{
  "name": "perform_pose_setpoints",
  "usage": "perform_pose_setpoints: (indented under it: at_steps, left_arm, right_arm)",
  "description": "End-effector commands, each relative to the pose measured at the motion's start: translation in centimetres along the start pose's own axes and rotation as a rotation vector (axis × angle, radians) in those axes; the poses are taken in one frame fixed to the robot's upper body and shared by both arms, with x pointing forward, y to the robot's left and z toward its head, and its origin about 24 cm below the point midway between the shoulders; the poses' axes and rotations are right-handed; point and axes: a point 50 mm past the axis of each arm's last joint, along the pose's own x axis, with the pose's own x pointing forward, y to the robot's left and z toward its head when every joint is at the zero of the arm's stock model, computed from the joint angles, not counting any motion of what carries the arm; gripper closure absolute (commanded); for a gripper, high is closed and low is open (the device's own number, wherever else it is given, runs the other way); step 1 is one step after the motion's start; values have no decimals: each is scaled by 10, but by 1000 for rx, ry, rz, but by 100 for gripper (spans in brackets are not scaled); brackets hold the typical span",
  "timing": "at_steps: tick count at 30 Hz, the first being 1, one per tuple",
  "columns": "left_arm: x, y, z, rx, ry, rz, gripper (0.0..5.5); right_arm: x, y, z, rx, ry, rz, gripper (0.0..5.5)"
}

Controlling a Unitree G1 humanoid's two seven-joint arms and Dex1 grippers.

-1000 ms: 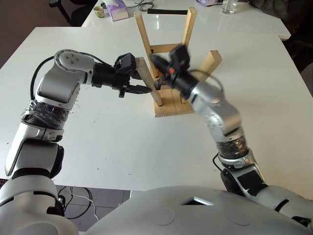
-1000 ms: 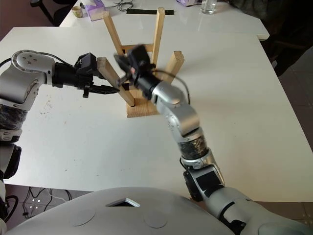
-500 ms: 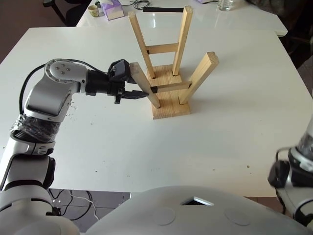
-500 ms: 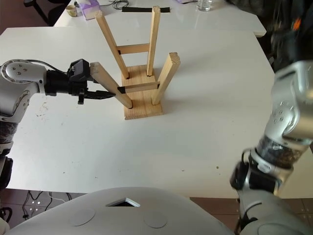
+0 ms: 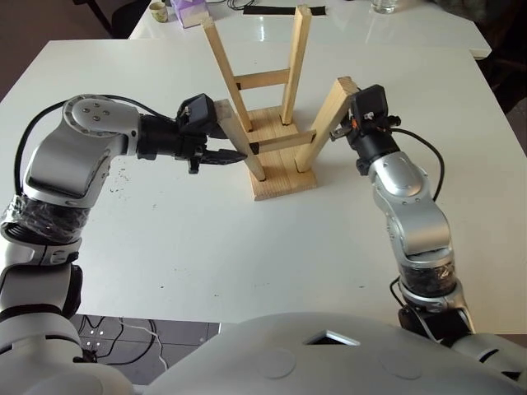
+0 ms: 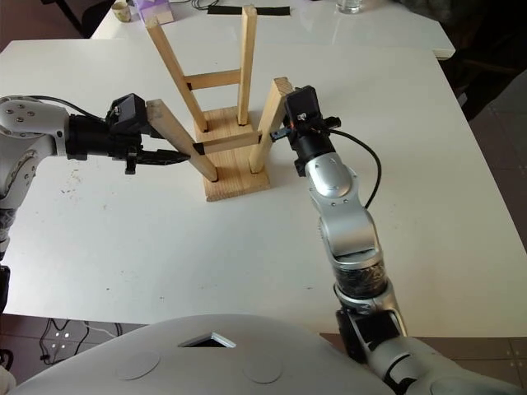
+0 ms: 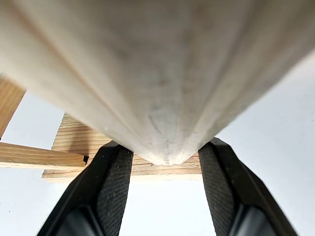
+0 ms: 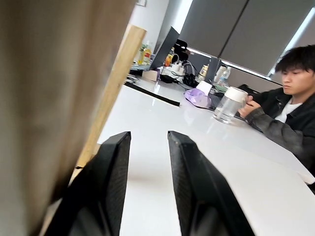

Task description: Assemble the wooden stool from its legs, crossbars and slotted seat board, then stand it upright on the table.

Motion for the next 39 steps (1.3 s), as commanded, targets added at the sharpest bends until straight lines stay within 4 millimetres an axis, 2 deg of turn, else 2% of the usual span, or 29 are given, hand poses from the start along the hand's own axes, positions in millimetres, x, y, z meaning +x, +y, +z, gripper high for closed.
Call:
perform_pose_setpoints:
  at_steps: [1, 3, 6, 9, 12, 14, 16, 17, 18, 19, 20, 21, 22, 23, 25, 31, 36, 37, 39]
  left_arm:
    - [62, -45, -21, -53, 103, -232, 347]
    - [59, -42, -30, -77, 127, -204, 347]
    - [51, -38, -42, -114, 159, -167, 347]
    - [48, -37, -47, -127, 167, -148, 347]
    - [48, -37, -47, -129, 166, -142, 347]
    - [48, -36, -47, -129, 165, -140, 347]
    - [48, -35, -47, -127, 164, -141, 347]
    - [49, -35, -46, -124, 162, -143, 347]
    - [51, -35, -43, -119, 157, -149, 347]
    - [53, -36, -40, -111, 149, -158, 347]
    - [57, -39, -34, -104, 131, -176, 347]
    - [60, -42, -29, -98, 114, -195, 347]
    - [63, -47, -22, -86, 97, -219, 347]
    - [65, -51, -17, -76, 82, -240, 347]
    - [67, -55, -10, -61, 62, -260, 347]
    - [59, -59, -7, -111, 38, -227, 347]
    - [43, -69, 13, -160, -87, -318, 347]
    - [40, -72, 19, -166, -131, -342, 311]
    - [36, -76, 28, -193, -206, -387, 283]
  right_arm:
    - [-21, 71, 53, 25, -227, 479, 410]
    - [-21, 43, 33, -10, -158, 384, 410]
    - [-22, -41, -2, -81, -21, 75, 410]
    - [-35, -119, -19, -170, 70, -188, 410]
    - [-45, -168, -22, -247, 88, -342, 410]
    - [-45, -181, -23, -333, 94, -387, 410]
    - [-36, -170, -26, -420, 98, -359, 410]
    - [-24, -145, -25, -424, 67, -278, 410]
    - [-10, -103, -18, -335, -1, -147, 410]
    - [1, -50, 0, -210, -106, 31, 410]
    - [2, 6, 34, -94, -251, 249, 410]
    - [-5, 41, 64, -16, -363, 393, 410]
    - [-16, 63, 87, 37, -450, 503, 410]
    - [-25, 70, 100, 65, -497, 564, 410]
    - [-31, 67, 100, 71, -486, 598, 410]
    - [-19, 38, 48, -43, -265, 508, 410]
    - [-6, 10, 22, -119, -169, 409, 410]
    - [-4, 3, 18, -141, -155, 384, 409]
    - [0, -15, 8, -164, -120, 324, 409]
